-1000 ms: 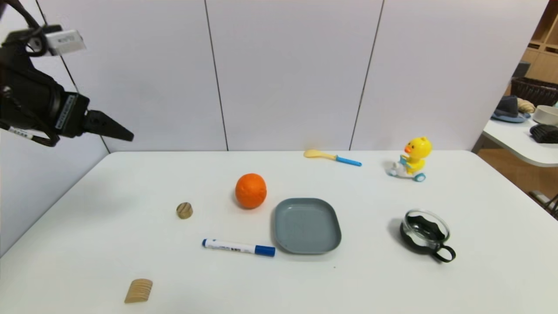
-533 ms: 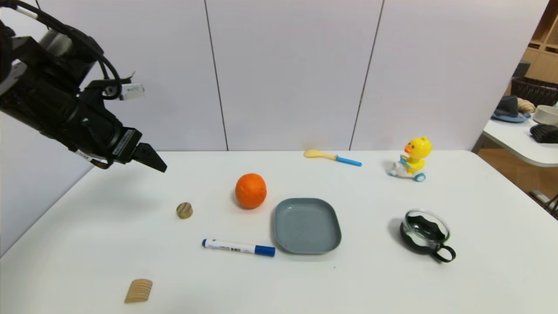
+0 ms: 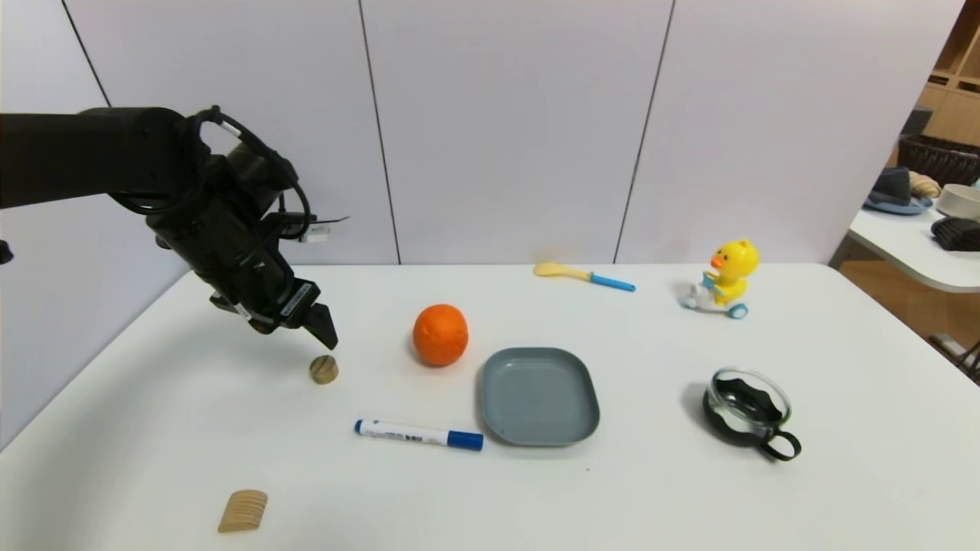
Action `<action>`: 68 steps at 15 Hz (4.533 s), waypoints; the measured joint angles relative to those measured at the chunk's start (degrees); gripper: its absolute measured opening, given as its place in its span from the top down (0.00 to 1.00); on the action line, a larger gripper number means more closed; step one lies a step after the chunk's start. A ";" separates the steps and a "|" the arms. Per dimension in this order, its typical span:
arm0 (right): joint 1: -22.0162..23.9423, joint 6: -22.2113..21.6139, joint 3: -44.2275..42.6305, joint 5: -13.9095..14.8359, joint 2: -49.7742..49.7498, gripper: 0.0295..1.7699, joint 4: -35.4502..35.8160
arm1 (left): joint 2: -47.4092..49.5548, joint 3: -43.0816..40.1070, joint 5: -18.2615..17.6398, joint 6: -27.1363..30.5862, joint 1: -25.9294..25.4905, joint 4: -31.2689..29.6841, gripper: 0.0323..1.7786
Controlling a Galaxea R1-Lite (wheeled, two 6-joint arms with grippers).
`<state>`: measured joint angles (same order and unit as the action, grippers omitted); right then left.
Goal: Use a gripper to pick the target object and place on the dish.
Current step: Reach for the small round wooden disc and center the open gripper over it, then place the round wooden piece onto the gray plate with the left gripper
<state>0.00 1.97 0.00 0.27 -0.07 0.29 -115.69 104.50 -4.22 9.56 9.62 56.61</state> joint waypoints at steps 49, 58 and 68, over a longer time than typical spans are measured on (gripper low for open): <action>0.00 0.02 0.00 0.00 0.00 0.03 -0.02 | -5.40 -1.88 2.29 -1.96 3.80 -1.66 0.72; 0.00 0.00 0.00 -0.02 0.00 0.03 -0.02 | 5.39 -2.79 0.87 -2.06 5.38 -24.54 0.72; 0.00 0.02 0.00 0.00 0.00 0.03 -0.02 | 8.89 -2.84 -4.43 -8.92 24.22 -30.27 0.72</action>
<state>0.00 2.00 0.00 0.27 -0.07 0.27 -106.80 101.66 -8.64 0.63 33.84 26.34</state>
